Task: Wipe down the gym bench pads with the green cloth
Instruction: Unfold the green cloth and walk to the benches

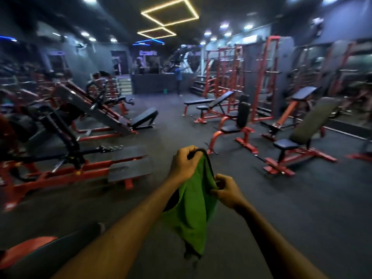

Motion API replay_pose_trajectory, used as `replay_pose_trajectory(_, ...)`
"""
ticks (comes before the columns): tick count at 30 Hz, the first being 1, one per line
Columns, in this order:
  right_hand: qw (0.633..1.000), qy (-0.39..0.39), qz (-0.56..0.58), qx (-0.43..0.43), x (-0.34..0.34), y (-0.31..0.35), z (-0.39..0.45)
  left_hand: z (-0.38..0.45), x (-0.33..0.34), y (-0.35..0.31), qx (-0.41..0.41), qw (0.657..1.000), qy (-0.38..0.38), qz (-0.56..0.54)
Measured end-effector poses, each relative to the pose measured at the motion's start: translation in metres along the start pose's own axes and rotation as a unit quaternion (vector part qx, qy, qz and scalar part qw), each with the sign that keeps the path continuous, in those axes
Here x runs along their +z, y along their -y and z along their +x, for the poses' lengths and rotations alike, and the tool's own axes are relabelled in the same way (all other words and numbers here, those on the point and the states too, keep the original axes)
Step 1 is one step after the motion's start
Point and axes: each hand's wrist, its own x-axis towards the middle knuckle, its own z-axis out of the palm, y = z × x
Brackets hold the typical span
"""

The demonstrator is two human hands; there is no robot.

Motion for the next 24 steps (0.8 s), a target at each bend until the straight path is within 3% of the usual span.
replay_pose_trajectory(9,0.987,0.004,0.086,0.133,-0.193,-0.022,-0.085,0.046,0.164,-0.077,0.035,0.997,0.067,0.005)
replay_pose_trajectory(13,0.973,0.097,0.157,0.141,-0.266,-0.016,-0.103,0.052,0.252,-0.109,0.033,0.996,0.073,-0.024)
replay_pose_trajectory(16,0.969,0.013,0.206,0.139,-0.318,-0.035,-0.107,0.053,0.325,-0.125,0.006,0.994,0.099,-0.04)
replay_pose_trajectory(19,0.94,-0.064,0.316,0.108,-0.367,-0.056,-0.116,0.051,0.4,-0.126,-0.047,0.988,0.131,-0.069)
replay_pose_trajectory(24,0.904,-0.159,0.379,0.118,-0.455,-0.095,-0.143,0.025,0.515,-0.129,-0.151,0.949,0.262,-0.084)
